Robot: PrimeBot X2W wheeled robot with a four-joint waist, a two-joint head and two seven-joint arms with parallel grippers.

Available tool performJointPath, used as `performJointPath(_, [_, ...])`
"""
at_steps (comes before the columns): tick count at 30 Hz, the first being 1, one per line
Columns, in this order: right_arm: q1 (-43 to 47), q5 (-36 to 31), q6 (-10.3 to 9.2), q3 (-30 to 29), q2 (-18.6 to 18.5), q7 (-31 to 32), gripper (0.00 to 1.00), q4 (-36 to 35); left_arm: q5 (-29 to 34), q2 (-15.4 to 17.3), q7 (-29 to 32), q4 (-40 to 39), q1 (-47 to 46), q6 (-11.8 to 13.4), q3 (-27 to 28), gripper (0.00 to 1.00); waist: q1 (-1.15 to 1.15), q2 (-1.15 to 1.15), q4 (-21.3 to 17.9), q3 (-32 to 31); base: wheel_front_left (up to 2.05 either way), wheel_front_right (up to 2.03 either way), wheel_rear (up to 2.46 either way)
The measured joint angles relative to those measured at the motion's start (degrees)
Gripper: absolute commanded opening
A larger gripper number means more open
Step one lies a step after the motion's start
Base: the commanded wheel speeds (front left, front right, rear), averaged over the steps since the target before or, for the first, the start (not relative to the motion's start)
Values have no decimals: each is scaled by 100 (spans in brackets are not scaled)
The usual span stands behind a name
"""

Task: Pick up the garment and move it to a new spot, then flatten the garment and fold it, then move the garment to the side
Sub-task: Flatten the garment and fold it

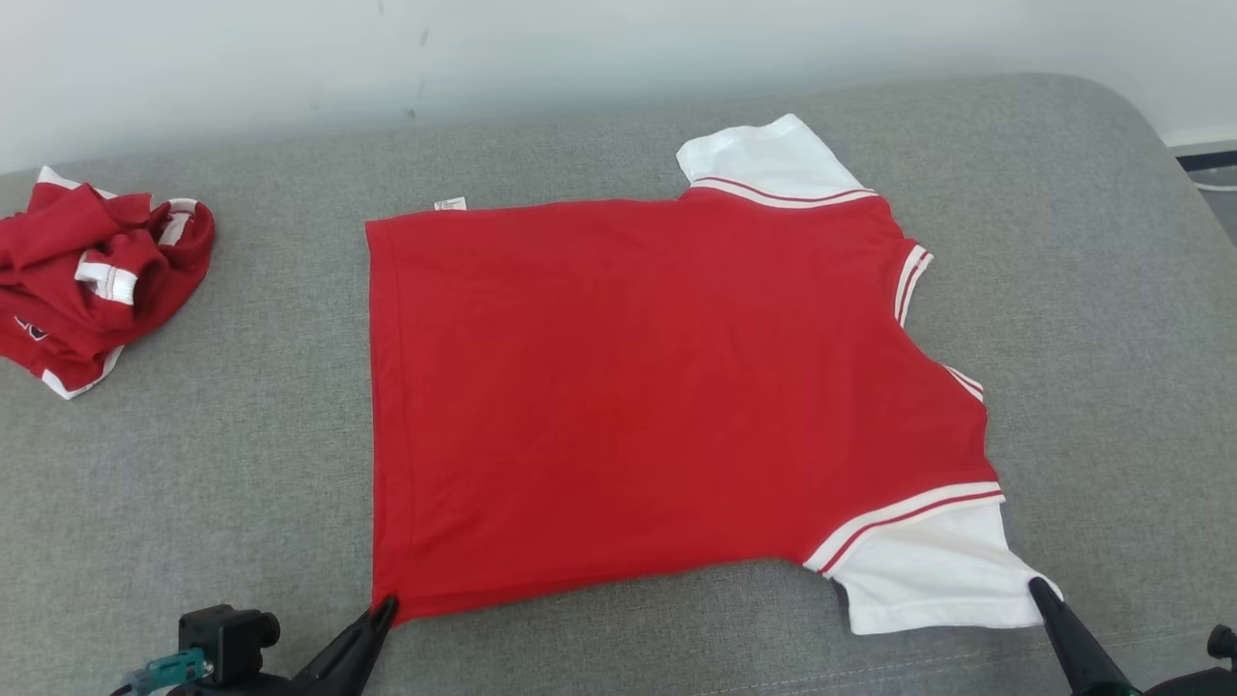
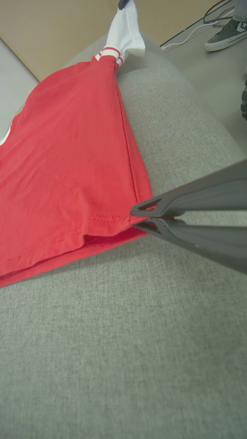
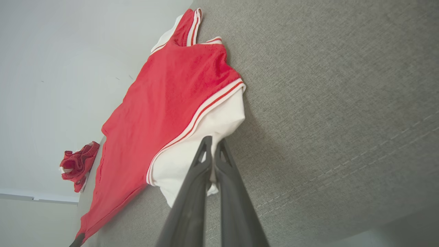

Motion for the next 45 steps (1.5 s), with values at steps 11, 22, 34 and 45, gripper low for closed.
performJointPath(11, [-41,-293,0,330,8,146,0,434,210,-127,0,235,37,0,38,0,0,0,13,-72,0,0,0])
performJointPath(22, [-61,-285,0,402,29,137,0,571,363,-243,0,255,150,0,210,0,0,0,8,-117,0,0,0])
performJointPath(34, [-131,-152,0,453,67,90,0,625,445,-297,0,272,254,0,321,0,0,1,12,-116,0,0,0])
performJointPath(45, [-209,99,0,223,118,-146,0,201,292,-414,0,-129,263,0,771,0,0,1,-15,-94,0,0,0])
